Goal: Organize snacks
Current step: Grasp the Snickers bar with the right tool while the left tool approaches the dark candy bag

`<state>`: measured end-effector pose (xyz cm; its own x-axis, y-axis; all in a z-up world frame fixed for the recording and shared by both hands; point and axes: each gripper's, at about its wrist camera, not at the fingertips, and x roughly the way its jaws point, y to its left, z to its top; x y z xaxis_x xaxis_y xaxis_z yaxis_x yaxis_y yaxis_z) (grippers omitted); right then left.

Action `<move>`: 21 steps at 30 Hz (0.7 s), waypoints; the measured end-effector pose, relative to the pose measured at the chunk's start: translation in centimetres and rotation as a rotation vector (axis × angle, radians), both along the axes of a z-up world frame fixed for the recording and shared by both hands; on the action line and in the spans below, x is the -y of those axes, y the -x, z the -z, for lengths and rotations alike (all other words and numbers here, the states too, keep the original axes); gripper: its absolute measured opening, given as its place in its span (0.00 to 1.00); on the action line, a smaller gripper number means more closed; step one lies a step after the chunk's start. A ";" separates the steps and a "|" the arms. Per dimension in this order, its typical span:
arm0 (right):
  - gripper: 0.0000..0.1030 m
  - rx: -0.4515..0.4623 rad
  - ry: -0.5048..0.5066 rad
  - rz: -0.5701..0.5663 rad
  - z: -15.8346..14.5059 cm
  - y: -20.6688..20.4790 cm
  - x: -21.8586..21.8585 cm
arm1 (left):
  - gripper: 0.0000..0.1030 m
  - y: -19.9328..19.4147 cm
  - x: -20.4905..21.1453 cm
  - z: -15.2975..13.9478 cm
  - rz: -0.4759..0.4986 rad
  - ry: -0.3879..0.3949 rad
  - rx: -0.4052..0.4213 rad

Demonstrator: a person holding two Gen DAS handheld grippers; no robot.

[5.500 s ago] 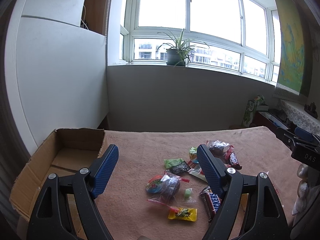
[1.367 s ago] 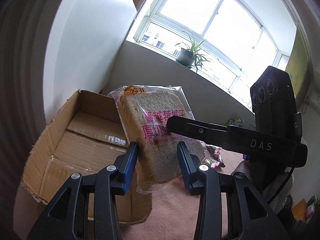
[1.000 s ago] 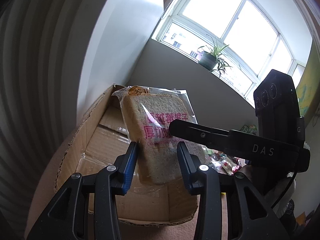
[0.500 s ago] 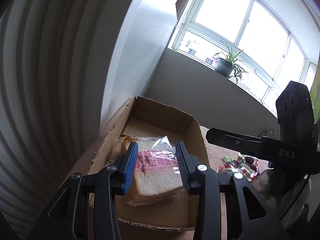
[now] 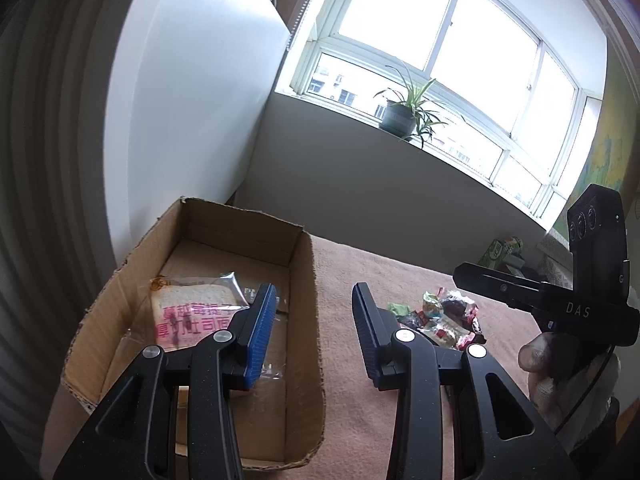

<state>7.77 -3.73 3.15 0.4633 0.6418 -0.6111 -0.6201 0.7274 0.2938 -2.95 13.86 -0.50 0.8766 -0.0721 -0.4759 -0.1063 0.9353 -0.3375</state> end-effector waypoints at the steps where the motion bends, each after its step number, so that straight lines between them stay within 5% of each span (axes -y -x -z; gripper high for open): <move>1: 0.75 0.006 0.004 0.015 0.1 0.0 1.0 | 0.36 -0.1 0.6 -0.1 0.013 -0.003 0.000; 11: 0.75 -0.077 0.015 0.130 4.3 -0.5 9.3 | 0.38 -2.9 6.6 0.5 0.143 -0.045 -0.057; 21: 0.66 -0.159 0.058 0.088 7.7 0.9 9.8 | 0.38 -5.0 10.2 3.5 0.231 -0.079 -0.174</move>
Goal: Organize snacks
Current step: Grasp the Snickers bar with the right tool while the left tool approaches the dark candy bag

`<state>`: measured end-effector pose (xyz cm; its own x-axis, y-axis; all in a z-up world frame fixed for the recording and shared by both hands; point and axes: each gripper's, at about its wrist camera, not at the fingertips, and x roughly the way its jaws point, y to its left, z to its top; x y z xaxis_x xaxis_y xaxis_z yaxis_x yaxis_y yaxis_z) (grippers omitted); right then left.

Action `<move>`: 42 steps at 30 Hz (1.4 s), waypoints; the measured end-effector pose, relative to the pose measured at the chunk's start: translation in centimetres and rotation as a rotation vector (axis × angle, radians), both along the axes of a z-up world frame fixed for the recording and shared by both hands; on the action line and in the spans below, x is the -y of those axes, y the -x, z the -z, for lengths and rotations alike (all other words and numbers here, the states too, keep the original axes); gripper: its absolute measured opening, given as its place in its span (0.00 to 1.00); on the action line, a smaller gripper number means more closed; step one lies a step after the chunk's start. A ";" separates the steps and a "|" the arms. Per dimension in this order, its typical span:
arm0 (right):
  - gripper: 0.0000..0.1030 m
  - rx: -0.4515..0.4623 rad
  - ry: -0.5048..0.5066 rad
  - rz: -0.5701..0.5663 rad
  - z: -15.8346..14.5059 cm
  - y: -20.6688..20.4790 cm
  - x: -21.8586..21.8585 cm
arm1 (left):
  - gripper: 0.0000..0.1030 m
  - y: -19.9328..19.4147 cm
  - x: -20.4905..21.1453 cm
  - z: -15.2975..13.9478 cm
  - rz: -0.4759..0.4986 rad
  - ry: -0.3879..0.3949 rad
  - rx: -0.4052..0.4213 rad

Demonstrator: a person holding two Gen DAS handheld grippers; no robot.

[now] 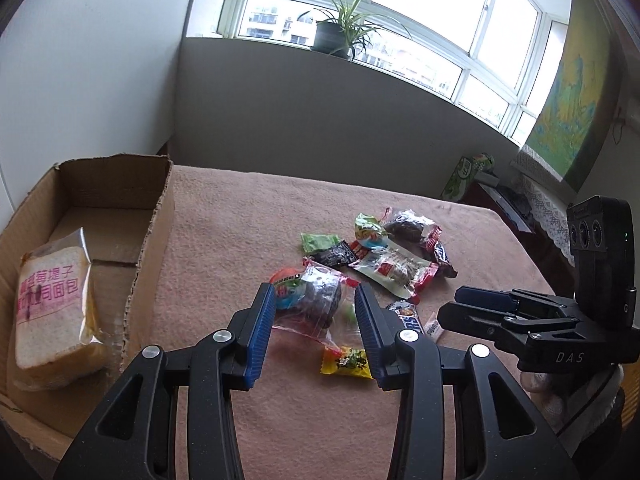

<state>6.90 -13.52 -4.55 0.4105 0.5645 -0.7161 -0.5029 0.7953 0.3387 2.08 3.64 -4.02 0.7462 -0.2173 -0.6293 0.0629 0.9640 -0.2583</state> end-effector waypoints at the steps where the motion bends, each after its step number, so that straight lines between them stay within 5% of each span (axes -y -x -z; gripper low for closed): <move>1: 0.66 0.001 0.021 -0.006 0.3 0.2 -0.4 | 0.38 -0.1 0.1 0.3 0.002 -0.002 -0.010; 6: 0.54 0.010 0.113 -0.026 2.1 0.5 -1.9 | 0.38 -0.8 0.6 1.2 0.002 -0.017 -0.045; 16: 0.52 0.014 0.148 -0.039 3.4 0.3 -2.5 | 0.38 -2.8 1.6 2.7 0.008 -0.048 -0.097; 19: 0.44 0.041 0.187 -0.040 3.5 0.5 -2.6 | 0.37 -3.3 1.5 3.1 0.020 -0.028 -0.123; 30: 0.43 0.030 0.174 -0.022 3.4 0.0 -1.9 | 0.34 -4.3 2.3 3.7 0.033 -0.021 -0.162; 37: 0.43 0.057 0.210 -0.041 3.5 0.5 -2.5 | 0.34 -5.1 3.3 3.6 0.030 -0.096 -0.158; 42: 0.34 0.040 0.190 -0.045 3.5 0.4 -2.1 | 0.30 -5.2 3.5 3.9 0.034 -0.108 -0.153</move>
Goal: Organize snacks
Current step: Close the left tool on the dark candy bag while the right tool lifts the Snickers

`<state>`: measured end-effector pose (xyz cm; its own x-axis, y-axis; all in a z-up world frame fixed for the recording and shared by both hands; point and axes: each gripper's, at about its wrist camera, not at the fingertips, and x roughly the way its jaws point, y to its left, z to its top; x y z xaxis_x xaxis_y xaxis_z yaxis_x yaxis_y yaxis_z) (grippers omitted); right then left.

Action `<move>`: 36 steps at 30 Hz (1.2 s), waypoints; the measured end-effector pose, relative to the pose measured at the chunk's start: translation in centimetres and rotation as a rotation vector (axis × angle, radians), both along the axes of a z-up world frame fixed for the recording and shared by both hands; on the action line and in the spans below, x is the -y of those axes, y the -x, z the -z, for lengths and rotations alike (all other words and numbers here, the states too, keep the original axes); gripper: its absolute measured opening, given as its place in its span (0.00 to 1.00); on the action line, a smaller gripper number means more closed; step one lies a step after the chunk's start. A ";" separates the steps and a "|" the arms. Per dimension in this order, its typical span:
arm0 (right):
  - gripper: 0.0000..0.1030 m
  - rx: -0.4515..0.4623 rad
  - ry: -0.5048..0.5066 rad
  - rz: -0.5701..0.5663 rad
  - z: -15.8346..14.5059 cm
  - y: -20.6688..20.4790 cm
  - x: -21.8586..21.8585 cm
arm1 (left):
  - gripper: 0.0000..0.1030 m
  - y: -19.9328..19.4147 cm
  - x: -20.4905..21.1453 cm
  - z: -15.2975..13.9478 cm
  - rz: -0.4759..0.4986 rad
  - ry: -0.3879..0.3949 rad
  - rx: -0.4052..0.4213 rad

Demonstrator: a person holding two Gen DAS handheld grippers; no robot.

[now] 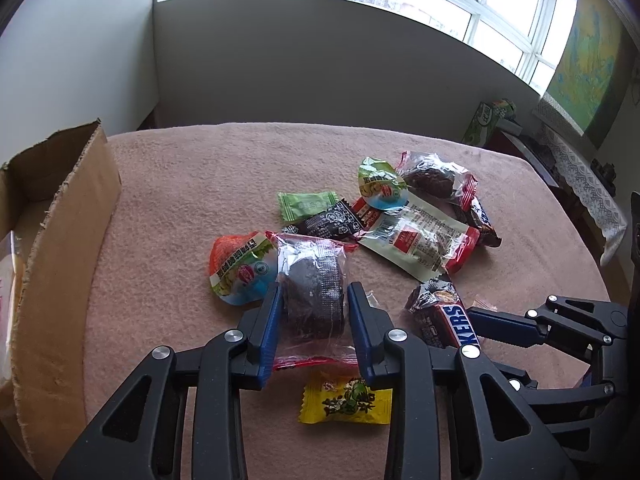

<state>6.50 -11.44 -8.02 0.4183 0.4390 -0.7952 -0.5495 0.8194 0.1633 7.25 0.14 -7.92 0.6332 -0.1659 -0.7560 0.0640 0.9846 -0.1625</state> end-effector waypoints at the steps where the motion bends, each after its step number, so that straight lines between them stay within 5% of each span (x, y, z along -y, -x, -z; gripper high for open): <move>1: 0.34 -0.003 -0.003 0.000 0.0 0.0 0.1 | 0.29 0.0 -0.1 0.0 0.000 0.003 0.000; 10: 0.34 0.021 0.041 -0.009 0.5 0.1 -1.0 | 0.28 0.0 -0.4 0.0 -0.007 0.033 0.001; 15: 0.32 -0.013 -0.023 0.015 0.2 -0.2 0.0 | 0.28 0.7 -0.7 -0.6 -0.010 0.038 0.023; 36: 0.32 0.089 -0.143 0.041 -6.2 0.0 -1.3 | 0.28 5.7 -4.2 -5.2 -0.077 0.069 0.184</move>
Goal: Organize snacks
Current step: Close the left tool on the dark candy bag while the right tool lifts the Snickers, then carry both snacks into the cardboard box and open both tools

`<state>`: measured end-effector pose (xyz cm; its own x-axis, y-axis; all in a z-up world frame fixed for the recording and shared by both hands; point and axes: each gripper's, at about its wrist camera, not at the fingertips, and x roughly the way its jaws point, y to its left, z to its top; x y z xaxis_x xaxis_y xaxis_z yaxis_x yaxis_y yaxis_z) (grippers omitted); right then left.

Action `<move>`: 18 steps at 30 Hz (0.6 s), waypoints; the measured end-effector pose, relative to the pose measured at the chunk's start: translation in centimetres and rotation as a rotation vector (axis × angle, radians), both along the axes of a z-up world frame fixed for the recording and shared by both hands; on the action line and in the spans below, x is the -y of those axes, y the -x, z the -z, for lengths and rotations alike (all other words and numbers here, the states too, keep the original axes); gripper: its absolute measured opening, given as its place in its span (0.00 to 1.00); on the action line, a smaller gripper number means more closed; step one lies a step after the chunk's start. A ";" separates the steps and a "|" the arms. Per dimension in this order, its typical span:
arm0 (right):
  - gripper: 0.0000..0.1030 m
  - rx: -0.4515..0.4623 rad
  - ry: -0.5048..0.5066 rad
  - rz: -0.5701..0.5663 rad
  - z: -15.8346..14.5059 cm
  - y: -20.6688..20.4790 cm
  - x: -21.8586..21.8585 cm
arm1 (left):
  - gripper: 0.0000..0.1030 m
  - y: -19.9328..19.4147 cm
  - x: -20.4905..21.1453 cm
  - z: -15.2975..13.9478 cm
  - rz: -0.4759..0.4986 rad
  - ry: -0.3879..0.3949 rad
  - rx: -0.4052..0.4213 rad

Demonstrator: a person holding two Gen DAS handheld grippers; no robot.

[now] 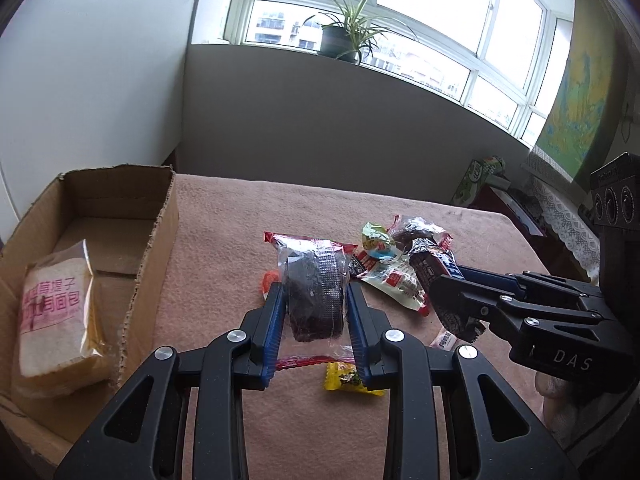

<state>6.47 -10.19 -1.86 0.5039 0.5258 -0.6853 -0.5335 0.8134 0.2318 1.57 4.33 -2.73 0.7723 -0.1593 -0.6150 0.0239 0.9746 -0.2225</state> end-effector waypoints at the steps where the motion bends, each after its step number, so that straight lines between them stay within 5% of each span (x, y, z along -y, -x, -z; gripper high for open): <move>1: 0.32 0.003 -0.002 -0.007 -0.2 0.1 -0.5 | 0.28 0.4 -0.4 -0.3 -0.009 0.001 0.009; 18: 0.32 0.001 -0.076 -0.181 -2.1 2.0 -11.1 | 0.28 4.3 -10.5 -1.7 -0.241 0.073 0.098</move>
